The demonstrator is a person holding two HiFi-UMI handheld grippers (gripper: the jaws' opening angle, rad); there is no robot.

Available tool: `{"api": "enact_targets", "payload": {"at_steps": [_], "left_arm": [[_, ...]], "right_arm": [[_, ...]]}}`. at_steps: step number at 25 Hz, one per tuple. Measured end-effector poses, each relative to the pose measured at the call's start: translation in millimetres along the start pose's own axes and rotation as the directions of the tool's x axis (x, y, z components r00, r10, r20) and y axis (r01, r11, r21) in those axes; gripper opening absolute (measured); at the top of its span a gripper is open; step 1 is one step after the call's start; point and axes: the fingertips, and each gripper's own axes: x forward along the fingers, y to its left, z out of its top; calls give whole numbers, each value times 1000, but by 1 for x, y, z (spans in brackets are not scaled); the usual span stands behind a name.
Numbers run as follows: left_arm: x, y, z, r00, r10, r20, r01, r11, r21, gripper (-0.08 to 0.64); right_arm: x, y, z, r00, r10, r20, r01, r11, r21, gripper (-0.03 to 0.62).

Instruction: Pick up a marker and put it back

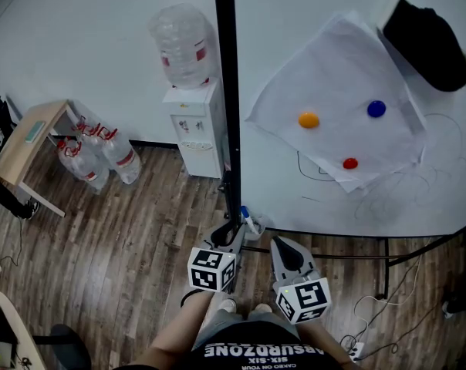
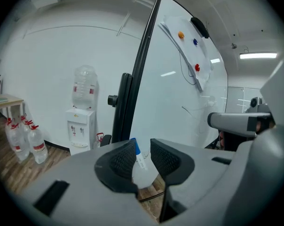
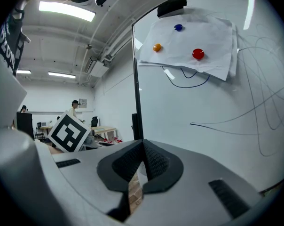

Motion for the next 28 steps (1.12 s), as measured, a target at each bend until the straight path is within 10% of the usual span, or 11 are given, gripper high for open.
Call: {"api": "enact_targets", "payload": {"at_steps": [28], "left_arm": [[-41, -56, 21, 995, -69, 78, 63, 995, 82, 8]], "right_arm": [[-14, 17, 2, 999, 48, 3, -48, 998, -39, -2]]}}
